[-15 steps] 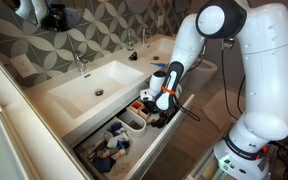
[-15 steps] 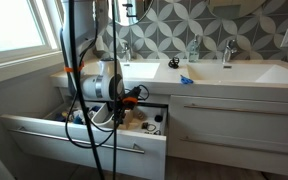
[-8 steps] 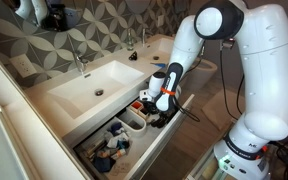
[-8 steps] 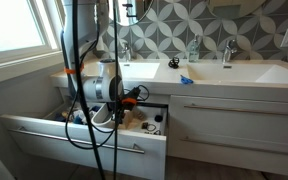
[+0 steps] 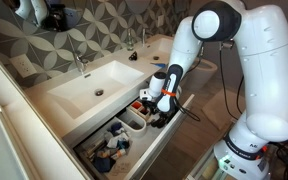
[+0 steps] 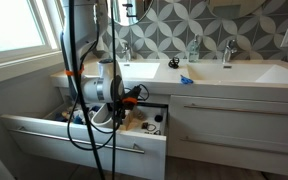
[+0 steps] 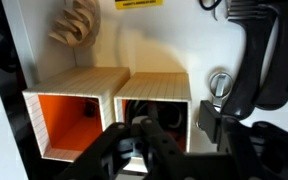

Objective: Pick up the orange square cup from the countertop and put it in the drawer in front of the similar cup in the drawer

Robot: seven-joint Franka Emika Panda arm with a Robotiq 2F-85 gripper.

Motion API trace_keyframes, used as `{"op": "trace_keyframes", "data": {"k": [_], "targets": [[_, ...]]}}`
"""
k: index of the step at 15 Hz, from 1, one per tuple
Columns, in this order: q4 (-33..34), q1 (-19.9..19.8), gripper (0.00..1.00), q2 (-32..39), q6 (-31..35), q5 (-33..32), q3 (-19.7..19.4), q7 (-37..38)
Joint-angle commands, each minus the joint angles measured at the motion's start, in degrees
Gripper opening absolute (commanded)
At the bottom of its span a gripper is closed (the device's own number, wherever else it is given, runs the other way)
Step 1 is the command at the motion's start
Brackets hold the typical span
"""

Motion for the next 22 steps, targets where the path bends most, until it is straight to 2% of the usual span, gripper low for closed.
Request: {"op": "trace_keyframes", "data": {"k": [1, 4, 8, 12, 16, 19, 20, 21, 22], "targets": [[0.5, 5.2, 0.79, -0.6, 2.5, -2.2, -5.3, 2.4], [-1.0, 7.0, 0.98, -2.5, 2.0, -2.1, -7.0, 3.5], [-3.5, 9.3, 1.0, -6.5, 1.3, -2.3, -9.2, 4.5], [-6.6, 9.2, 1.0, -12.3, -0.8, -2.4, -9.0, 5.1], [-9.6, 7.0, 1.0, -18.7, -5.9, -2.4, -6.8, 6.6], [-11.7, 3.7, 1.0, -23.4, -11.6, -1.2, -2.3, 8.5], [-12.6, 2.0, 1.0, -24.9, -13.1, -0.2, 0.0, 8.6], [-13.3, 2.2, 1.0, -26.3, -14.7, 4.3, 0.8, 6.5], [-13.9, 0.8, 1.0, -27.6, -16.0, 6.9, 2.9, 6.2]]}}
